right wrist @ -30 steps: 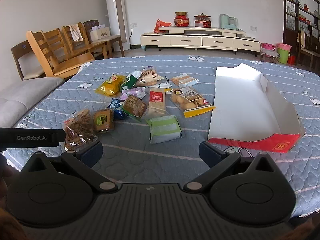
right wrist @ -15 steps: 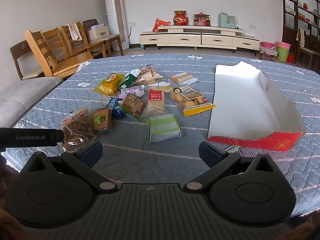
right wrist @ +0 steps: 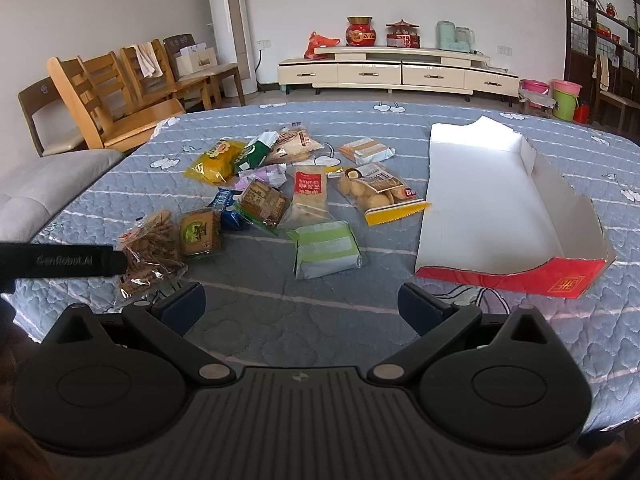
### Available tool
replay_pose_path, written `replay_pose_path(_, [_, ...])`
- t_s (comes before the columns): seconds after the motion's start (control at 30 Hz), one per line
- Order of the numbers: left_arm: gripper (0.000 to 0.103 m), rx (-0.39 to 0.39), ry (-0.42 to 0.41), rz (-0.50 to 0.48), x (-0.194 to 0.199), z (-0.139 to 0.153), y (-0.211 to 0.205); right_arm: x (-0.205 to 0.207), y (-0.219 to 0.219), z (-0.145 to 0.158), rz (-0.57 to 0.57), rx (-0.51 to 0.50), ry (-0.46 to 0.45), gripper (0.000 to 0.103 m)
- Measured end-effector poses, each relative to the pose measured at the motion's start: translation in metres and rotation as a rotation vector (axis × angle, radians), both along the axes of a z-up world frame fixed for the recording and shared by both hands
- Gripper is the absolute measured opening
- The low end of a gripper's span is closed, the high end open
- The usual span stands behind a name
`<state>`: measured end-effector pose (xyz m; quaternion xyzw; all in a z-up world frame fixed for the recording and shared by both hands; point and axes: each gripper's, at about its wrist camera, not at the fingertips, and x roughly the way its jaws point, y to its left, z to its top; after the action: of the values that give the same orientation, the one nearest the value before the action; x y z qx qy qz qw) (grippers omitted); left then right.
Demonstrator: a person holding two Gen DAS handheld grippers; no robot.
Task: Organize snacks
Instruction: 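Grasp the clear cookie bag with the left tool while the right tool grasps the green-and-white packet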
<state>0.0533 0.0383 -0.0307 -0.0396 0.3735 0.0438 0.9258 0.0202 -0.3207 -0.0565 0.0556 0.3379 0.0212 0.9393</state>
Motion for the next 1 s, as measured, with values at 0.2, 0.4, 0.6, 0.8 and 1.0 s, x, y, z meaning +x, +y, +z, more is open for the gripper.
replay_pose_path(0.2, [0.102,0.002,0.022,0.017,0.036,-0.013,-0.007,0.003,0.000,-0.002,-0.007,-0.001,0.014,0.103])
replay_pose_path(0.4, [0.101,-0.034,0.070,0.004,0.062,-0.039,-0.004,0.009,-0.001,-0.005,-0.014,-0.022,0.014,0.103])
replay_pose_path(0.6, [0.059,0.006,0.039,-0.060,0.059,-0.035,-0.008,0.026,-0.005,-0.015,0.004,-0.029,0.055,0.103])
replay_pose_path(0.8, [0.056,0.062,-0.012,-0.077,0.038,-0.021,-0.008,0.052,-0.002,-0.021,0.087,-0.048,0.059,0.103])
replay_pose_path(1.0, [0.056,0.029,-0.039,-0.087,0.021,-0.006,0.001,0.086,0.001,-0.031,0.099,-0.033,0.105,0.103])
